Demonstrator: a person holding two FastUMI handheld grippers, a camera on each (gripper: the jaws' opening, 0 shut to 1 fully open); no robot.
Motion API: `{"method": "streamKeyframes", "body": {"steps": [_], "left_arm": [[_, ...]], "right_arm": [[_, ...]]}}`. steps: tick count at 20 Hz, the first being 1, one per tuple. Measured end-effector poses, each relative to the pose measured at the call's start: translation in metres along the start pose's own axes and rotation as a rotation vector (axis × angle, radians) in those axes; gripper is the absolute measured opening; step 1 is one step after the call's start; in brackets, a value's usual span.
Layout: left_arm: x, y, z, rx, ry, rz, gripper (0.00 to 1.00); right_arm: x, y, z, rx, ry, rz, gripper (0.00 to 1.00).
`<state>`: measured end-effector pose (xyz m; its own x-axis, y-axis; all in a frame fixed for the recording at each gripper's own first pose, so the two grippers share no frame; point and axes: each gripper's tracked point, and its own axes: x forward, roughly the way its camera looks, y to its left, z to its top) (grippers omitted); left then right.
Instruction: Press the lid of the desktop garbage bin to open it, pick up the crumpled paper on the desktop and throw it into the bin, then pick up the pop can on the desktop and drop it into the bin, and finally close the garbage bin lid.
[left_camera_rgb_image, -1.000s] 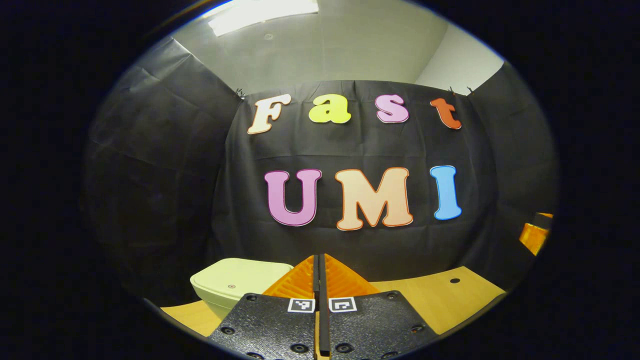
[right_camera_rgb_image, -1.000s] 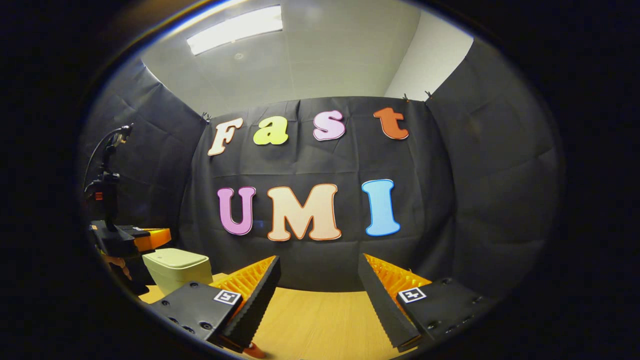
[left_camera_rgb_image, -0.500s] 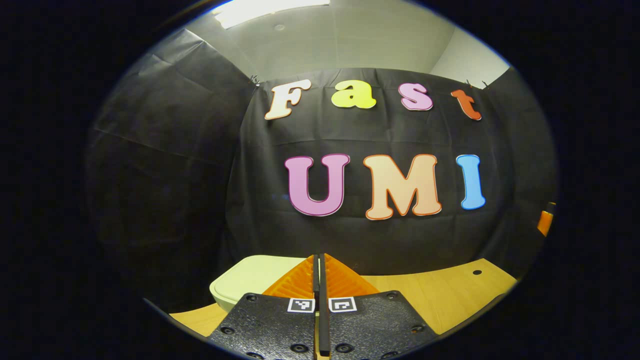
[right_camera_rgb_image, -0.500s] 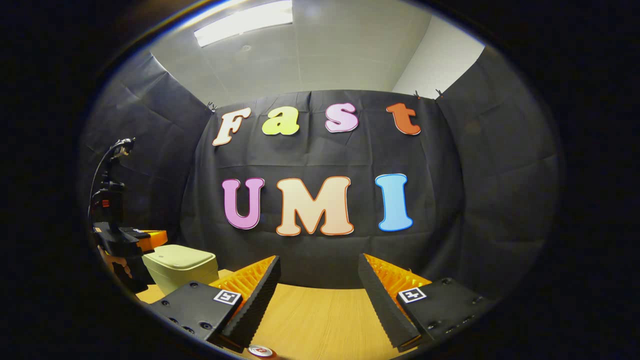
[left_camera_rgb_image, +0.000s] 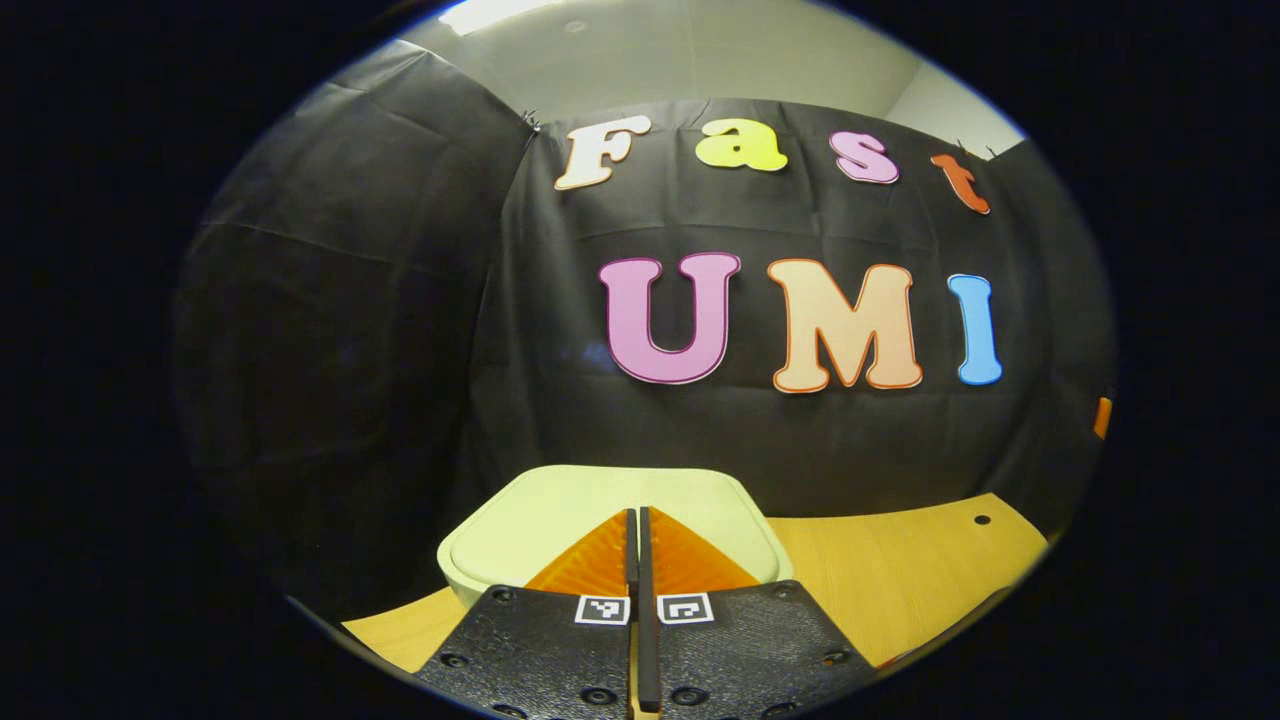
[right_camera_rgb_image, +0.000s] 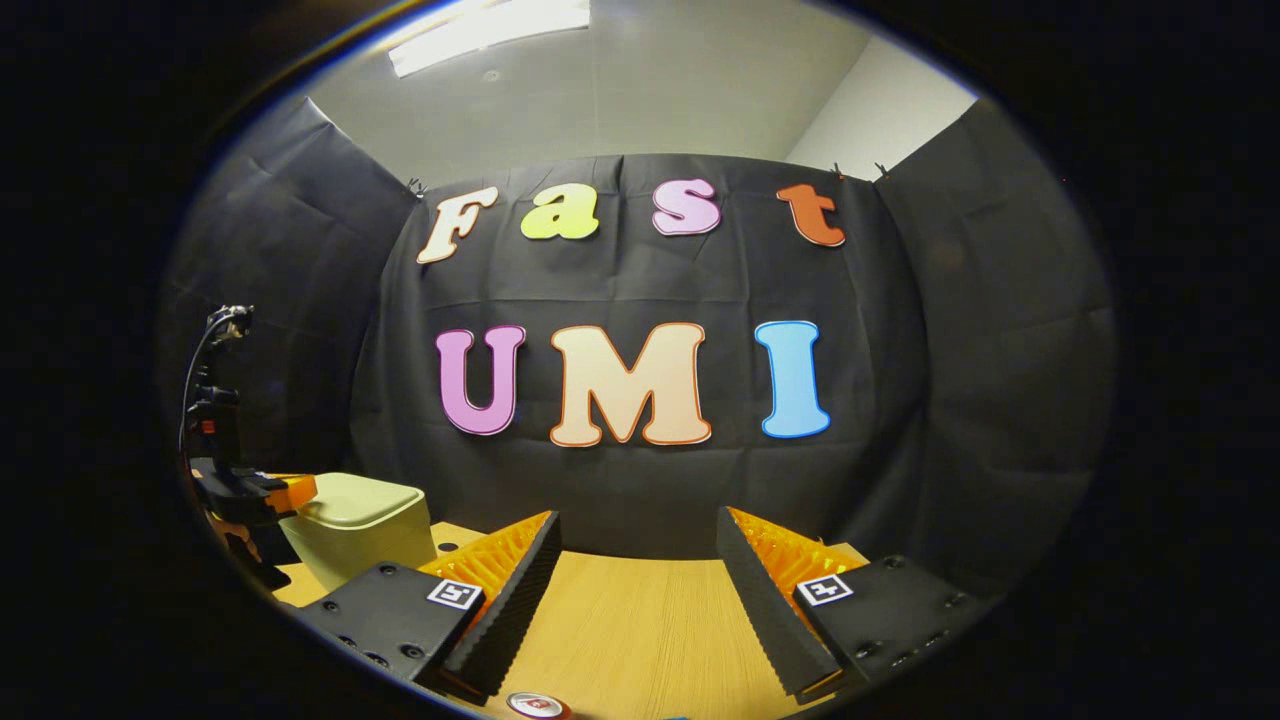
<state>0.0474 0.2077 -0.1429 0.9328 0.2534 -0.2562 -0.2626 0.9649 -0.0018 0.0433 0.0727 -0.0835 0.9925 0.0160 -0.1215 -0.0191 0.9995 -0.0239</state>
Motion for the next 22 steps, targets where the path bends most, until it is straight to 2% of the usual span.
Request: {"method": "streamKeyframes", "body": {"steps": [4, 7, 9, 10, 12, 14, 18, 19, 20, 21, 22], "left_arm": [[-0.004, 0.009, -0.009, -0.005, 0.003, 0.015, 0.00], [-0.004, 0.007, -0.017, -0.027, 0.025, 0.025, 0.00], [-0.005, 0.005, -0.014, 0.021, 0.009, 0.013, 0.00], [-0.007, 0.006, -0.015, 0.029, 0.000, 0.008, 0.00], [-0.010, 0.004, 0.001, 0.020, -0.068, -0.012, 0.00], [-0.013, -0.002, 0.010, 0.024, -0.081, -0.035, 0.00], [-0.023, -0.016, 0.033, 0.068, -0.146, -0.080, 0.01], [-0.027, -0.022, 0.036, 0.059, -0.143, -0.101, 0.16], [-0.030, -0.025, 0.040, 0.046, -0.144, -0.112, 0.26], [-0.033, -0.028, 0.045, 0.036, -0.151, -0.115, 0.43], [-0.036, -0.032, 0.048, 0.032, -0.159, -0.122, 0.49]], "right_arm": [[0.003, 0.006, 0.004, -0.017, -0.017, 0.015, 0.97], [0.005, -0.005, 0.004, -0.027, -0.031, 0.003, 1.00], [0.007, -0.014, 0.001, -0.023, -0.027, -0.009, 0.98], [0.008, -0.020, -0.001, -0.015, -0.021, -0.016, 1.00], [0.006, -0.030, -0.012, -0.009, 0.006, -0.020, 0.98], [0.006, -0.038, -0.031, -0.021, 0.053, -0.016, 1.00], [-0.001, -0.053, -0.069, -0.031, 0.141, -0.013, 0.98], [-0.003, -0.055, -0.079, -0.035, 0.162, -0.009, 0.98], [-0.005, -0.056, -0.090, -0.041, 0.183, -0.004, 0.98], [-0.008, -0.055, -0.101, -0.048, 0.207, 0.002, 0.98], [-0.010, -0.055, -0.112, -0.053, 0.229, 0.012, 0.98]]}}
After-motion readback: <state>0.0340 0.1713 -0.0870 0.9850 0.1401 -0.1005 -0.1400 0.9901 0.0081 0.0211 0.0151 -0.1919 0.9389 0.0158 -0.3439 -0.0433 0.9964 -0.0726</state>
